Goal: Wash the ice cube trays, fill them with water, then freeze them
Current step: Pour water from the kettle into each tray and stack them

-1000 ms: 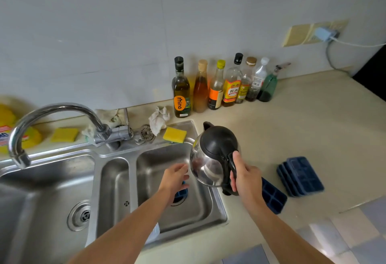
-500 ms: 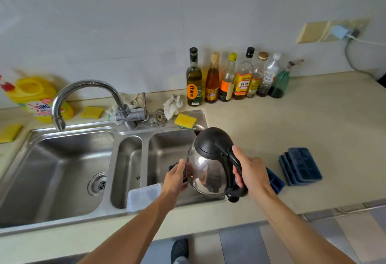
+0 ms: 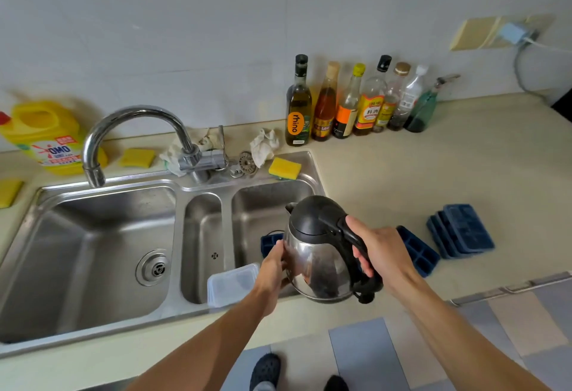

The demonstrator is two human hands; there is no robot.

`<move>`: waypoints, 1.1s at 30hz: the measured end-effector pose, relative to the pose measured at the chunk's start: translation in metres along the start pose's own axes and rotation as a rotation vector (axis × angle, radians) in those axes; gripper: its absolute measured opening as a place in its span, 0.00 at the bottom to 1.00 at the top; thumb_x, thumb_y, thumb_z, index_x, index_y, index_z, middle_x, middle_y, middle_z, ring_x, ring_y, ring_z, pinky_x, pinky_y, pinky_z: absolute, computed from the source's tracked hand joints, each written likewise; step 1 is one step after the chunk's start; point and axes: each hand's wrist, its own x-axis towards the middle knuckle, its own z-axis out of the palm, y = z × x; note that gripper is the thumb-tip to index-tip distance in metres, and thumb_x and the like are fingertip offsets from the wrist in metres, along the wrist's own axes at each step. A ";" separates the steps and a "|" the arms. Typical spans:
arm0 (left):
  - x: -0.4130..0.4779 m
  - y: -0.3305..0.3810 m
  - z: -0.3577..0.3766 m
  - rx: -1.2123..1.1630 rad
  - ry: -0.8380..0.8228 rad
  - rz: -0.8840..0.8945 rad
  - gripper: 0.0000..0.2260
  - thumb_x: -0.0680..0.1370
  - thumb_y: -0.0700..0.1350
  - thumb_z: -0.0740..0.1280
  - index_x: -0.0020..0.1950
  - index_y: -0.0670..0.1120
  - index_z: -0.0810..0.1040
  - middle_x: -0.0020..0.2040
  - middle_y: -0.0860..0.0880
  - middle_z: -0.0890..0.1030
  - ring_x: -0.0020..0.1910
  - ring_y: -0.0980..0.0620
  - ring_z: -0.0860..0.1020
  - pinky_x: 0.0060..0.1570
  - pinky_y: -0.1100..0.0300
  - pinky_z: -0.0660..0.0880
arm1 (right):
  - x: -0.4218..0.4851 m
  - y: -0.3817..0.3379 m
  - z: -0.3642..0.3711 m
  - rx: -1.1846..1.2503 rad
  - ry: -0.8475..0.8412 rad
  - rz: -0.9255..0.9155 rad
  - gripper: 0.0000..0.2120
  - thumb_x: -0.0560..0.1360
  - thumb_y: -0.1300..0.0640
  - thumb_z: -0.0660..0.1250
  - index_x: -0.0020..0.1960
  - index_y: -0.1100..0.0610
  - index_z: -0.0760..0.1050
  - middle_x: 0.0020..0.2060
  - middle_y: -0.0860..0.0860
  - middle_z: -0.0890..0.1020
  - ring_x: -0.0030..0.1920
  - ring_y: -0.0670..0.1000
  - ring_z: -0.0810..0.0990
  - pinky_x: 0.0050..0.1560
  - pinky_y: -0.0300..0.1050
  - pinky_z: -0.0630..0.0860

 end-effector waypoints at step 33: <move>-0.014 -0.009 -0.030 -0.171 -0.125 -0.146 0.24 0.84 0.60 0.56 0.71 0.46 0.74 0.65 0.45 0.81 0.65 0.43 0.77 0.71 0.44 0.70 | -0.010 -0.030 0.033 -0.198 -0.024 0.020 0.28 0.77 0.39 0.67 0.30 0.61 0.75 0.20 0.51 0.73 0.19 0.50 0.68 0.25 0.40 0.68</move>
